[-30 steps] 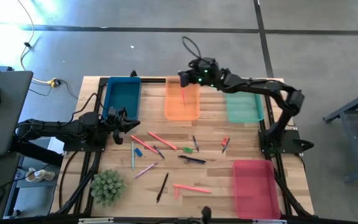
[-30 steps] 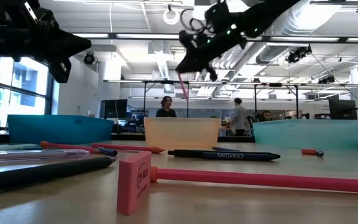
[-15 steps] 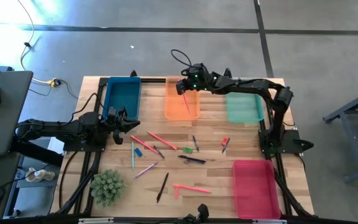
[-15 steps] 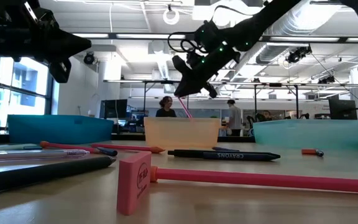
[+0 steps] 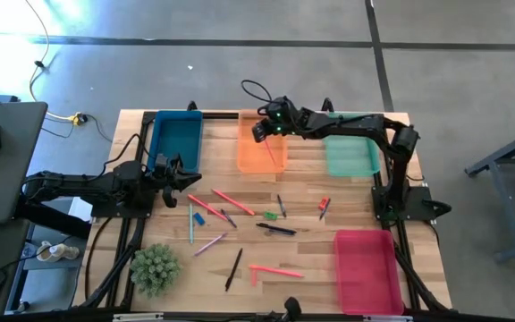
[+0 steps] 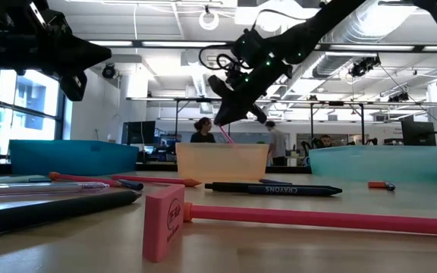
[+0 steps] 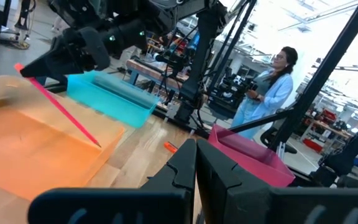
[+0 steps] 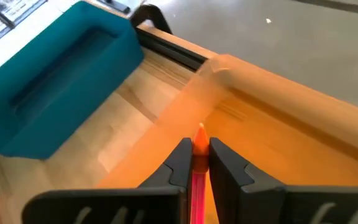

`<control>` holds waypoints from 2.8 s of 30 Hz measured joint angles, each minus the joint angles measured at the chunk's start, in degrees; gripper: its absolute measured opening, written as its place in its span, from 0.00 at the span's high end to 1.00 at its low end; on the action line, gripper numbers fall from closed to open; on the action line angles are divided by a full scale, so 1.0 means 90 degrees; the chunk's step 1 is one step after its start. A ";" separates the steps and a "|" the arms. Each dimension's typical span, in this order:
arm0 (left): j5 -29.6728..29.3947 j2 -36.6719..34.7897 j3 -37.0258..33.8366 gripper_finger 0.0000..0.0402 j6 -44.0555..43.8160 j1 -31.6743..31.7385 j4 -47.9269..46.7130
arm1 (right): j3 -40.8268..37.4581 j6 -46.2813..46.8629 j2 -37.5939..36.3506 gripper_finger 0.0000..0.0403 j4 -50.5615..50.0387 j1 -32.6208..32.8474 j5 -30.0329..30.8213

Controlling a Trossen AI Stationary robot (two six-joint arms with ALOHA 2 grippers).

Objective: Sort crayons/erasers/pens/pencils in bins
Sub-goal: Put the pink pencil into the orange bin, then put the blue crayon into the blue bin

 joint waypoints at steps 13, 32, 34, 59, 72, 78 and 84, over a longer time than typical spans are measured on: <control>0.0002 -0.0001 -0.0001 1.00 0.0002 -0.0001 0.0000 | -0.0005 0.0165 0.0180 0.95 -0.0240 0.0034 -0.0032; -0.0007 0.0000 -0.0001 1.00 -0.0002 0.0000 0.0001 | -0.0005 0.0315 0.0177 0.71 -0.0270 0.0027 -0.0118; -0.0016 -0.0001 0.0000 1.00 -0.0008 -0.0001 0.0001 | -0.0005 0.0315 0.0164 0.70 -0.0275 0.0027 -0.0123; -0.1173 -0.0001 -0.0001 0.66 -0.1148 -0.0001 -0.0041 | -0.0005 -0.0763 -0.2397 0.70 -0.2204 0.0029 0.0549; -0.1282 0.0083 0.0560 0.67 -0.1060 0.0001 0.0379 | -0.0005 -0.1558 -0.3033 0.70 -0.3217 0.0256 0.0509; -0.1278 0.0537 0.1449 0.67 -0.0380 0.0001 -0.0503 | -0.0005 -0.1738 -0.3439 0.70 -0.3383 0.0225 0.0547; -0.0768 0.1347 0.2334 0.67 -0.0097 0.0001 -0.1884 | -0.0005 -0.1723 -0.3831 0.70 -0.3672 0.0189 0.0547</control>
